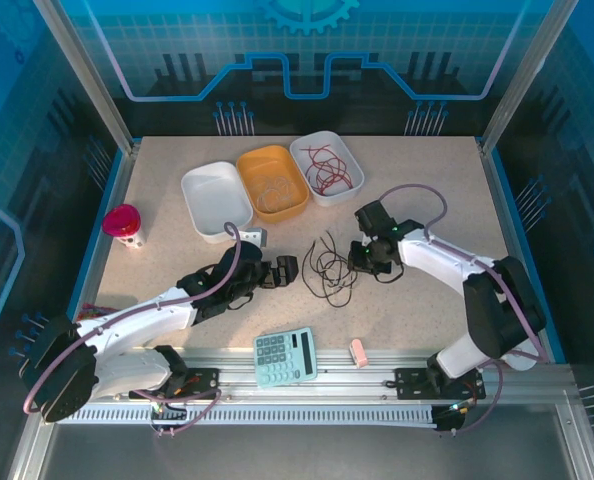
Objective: Untangle the cables
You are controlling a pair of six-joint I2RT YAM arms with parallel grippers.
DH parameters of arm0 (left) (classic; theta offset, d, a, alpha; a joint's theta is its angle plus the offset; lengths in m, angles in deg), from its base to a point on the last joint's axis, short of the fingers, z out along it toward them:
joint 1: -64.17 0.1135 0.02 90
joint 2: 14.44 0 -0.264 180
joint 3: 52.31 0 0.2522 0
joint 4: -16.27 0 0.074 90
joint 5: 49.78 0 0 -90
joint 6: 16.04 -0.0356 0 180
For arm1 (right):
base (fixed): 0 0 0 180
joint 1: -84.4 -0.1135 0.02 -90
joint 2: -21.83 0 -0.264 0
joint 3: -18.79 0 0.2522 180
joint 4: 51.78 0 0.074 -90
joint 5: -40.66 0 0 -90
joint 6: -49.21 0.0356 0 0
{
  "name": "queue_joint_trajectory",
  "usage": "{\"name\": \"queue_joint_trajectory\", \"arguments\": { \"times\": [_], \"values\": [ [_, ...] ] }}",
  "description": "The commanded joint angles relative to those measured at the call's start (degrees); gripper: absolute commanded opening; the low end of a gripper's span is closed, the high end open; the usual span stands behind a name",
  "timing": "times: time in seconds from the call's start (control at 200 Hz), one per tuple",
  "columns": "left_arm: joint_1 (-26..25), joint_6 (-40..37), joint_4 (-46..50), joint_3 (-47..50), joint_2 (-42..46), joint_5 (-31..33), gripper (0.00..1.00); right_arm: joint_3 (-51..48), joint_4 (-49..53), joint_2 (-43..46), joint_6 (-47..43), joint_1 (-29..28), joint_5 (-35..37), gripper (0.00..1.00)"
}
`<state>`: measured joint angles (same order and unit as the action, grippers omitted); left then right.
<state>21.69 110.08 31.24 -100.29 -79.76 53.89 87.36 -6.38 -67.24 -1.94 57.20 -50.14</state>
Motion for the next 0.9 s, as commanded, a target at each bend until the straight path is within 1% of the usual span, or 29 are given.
{"name": "queue_joint_trajectory", "arguments": {
  "times": [0.0, 0.155, 0.235, 0.475, 0.51, 0.625, 0.68, 0.8, 0.896],
  "values": [
    [0.37, 1.00, 0.82, -0.50, 0.12, 1.27, 0.99, 1.70, 2.59, -1.96, 0.94, -1.14, 1.24, 0.23],
    [0.37, 1.10, 0.96, -0.35, 0.35, 1.44, 0.99, 2.45, 3.43, -3.82, 0.82, -1.53, 1.56, 0.21],
    [0.32, 1.10, 0.91, -0.24, 0.33, 1.57, 0.99, 2.35, 3.05, -4.50, 0.93, -1.60, 1.20, 0.18],
    [0.38, 1.23, 1.04, 0.09, 0.66, 1.74, 0.99, 2.67, 2.35, -5.71, 1.05, -1.71, 0.86, 0.16],
    [0.35, 1.23, 1.01, 0.19, 0.73, 1.80, 0.99, 2.78, 2.46, -5.71, 0.92, -1.72, 0.99, 0.15],
    [0.36, 1.24, 1.27, 0.33, 1.16, 2.21, 0.99, 3.10, 2.73, -5.12, 0.11, -1.87, 1.32, 0.04],
    [0.38, 1.23, 1.41, 0.46, 1.27, 2.37, 0.99, 3.27, 3.05, -4.26, -0.22, -2.19, 2.12, 0.01],
    [0.38, 1.16, 1.48, 0.64, 1.44, 2.54, 0.99, 3.97, 5.08, -1.65, -0.81, -2.89, 5.13, 0.00],
    [0.38, 1.13, 1.30, 0.60, 1.26, 2.45, 0.99, 5.19, 7.51, 0.86, -1.73, -4.17, 9.10, 0.00]
  ]
}}
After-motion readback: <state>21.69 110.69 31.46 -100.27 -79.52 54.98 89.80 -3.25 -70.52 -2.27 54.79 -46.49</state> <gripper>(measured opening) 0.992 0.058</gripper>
